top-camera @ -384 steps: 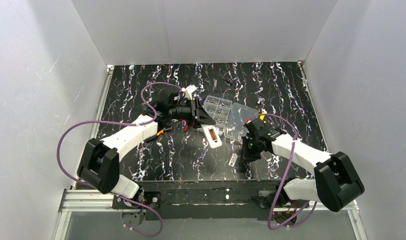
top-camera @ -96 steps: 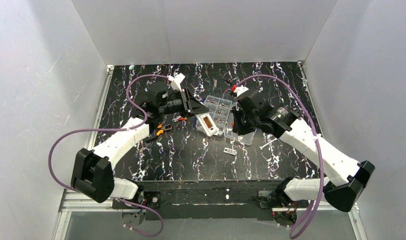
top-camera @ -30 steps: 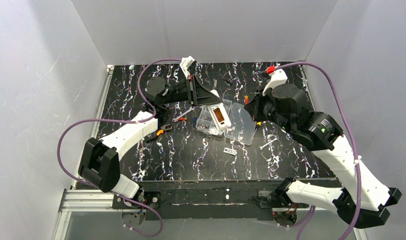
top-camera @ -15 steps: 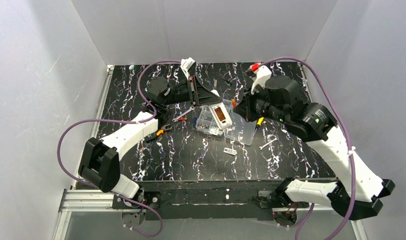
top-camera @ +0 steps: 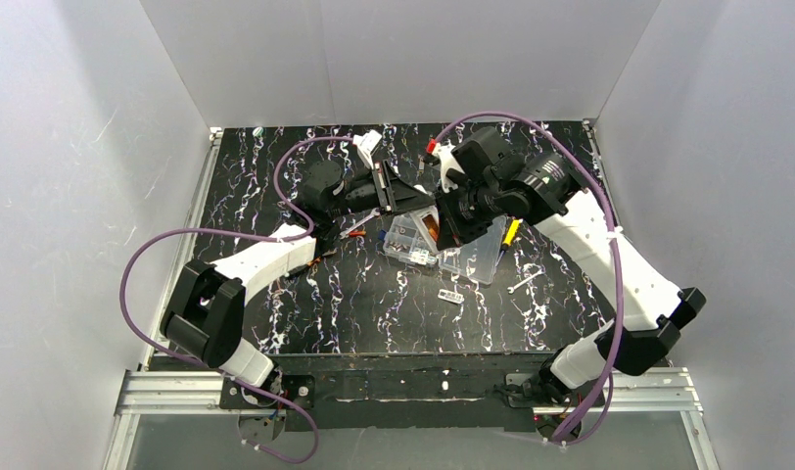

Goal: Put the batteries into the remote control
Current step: Load the battery into the remote control.

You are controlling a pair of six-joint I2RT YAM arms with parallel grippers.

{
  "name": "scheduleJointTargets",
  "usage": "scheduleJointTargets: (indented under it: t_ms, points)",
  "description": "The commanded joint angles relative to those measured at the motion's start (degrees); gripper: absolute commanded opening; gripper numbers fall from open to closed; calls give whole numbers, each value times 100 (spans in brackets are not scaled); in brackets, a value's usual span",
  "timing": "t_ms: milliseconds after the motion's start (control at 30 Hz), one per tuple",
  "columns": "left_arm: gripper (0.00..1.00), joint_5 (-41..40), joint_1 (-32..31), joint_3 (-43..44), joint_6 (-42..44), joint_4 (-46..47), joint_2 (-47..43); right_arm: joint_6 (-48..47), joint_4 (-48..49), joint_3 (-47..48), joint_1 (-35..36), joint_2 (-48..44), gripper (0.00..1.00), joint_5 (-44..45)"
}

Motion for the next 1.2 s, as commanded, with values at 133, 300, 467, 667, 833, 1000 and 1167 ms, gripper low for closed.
scheduleJointTargets:
  t_ms: [133,300,467,667,833,1000,1167]
  points:
    - [0,-195,-41,-412,-141,830,-80,3,-475,338,-25,239,1,192]
    - [0,-221,-71,-436,-129,761,-123,26,-482,375,-26,363,1,262]
    - [0,-252,-127,-428,-259,781,-111,59,-379,323,-26,453,1,371]
    - [0,-308,-156,-508,-280,724,-191,196,-232,280,-23,442,1,672]
    - [0,-292,-171,-522,-308,683,-254,202,-140,174,-27,420,1,739]
    - [0,-283,-191,-538,-301,609,-304,150,23,-37,-27,344,1,675]
    - [0,-300,-199,-522,-320,596,-291,84,72,-125,-27,356,1,564]
